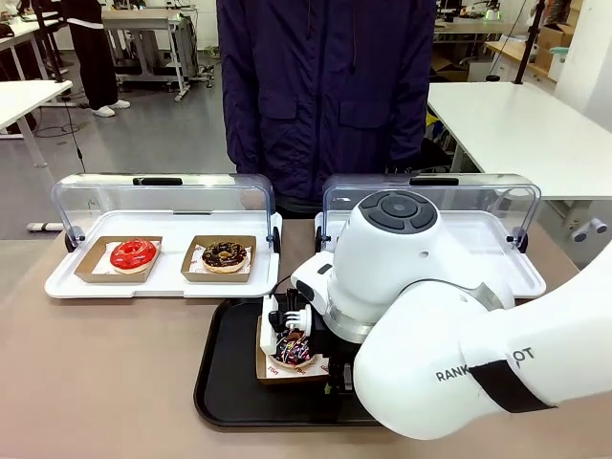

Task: Move the fourth donut from the left to the tray.
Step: Pick up the Paper togo box containing the Donut indicated by the person and place it on the Handle tray.

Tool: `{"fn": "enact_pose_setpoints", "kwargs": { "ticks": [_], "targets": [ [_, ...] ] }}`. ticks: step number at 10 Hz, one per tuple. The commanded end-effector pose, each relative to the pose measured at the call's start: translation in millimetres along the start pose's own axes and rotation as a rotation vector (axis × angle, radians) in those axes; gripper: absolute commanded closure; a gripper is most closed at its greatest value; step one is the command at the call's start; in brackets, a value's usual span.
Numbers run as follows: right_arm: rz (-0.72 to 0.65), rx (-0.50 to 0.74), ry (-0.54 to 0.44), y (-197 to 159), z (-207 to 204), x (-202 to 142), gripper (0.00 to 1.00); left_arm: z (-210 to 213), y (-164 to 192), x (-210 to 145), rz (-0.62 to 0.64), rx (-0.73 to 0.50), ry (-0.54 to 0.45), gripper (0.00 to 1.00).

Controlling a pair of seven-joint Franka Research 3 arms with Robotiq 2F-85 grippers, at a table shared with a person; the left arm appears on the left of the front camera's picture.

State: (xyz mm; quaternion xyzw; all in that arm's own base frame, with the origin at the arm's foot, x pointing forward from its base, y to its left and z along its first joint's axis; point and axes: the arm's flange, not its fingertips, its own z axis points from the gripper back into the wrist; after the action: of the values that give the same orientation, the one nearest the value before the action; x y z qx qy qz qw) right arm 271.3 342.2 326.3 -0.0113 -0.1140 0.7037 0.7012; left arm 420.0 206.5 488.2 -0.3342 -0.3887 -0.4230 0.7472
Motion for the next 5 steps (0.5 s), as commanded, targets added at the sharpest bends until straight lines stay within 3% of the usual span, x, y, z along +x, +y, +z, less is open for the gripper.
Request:
{"fn": "enact_pose_setpoints", "kwargs": {
  "ticks": [1, 5],
  "targets": [
    [0.014, 0.007, -0.022, 21, 31, -31, 0.00, 0, -1, 1, -0.003, -0.006, -0.007, 0.00],
    [0.021, 0.036, -0.047, 19, 61, -38, 0.00, 0, -1, 1, -0.003, -0.006, -0.007, 0.00]
  ]
}}
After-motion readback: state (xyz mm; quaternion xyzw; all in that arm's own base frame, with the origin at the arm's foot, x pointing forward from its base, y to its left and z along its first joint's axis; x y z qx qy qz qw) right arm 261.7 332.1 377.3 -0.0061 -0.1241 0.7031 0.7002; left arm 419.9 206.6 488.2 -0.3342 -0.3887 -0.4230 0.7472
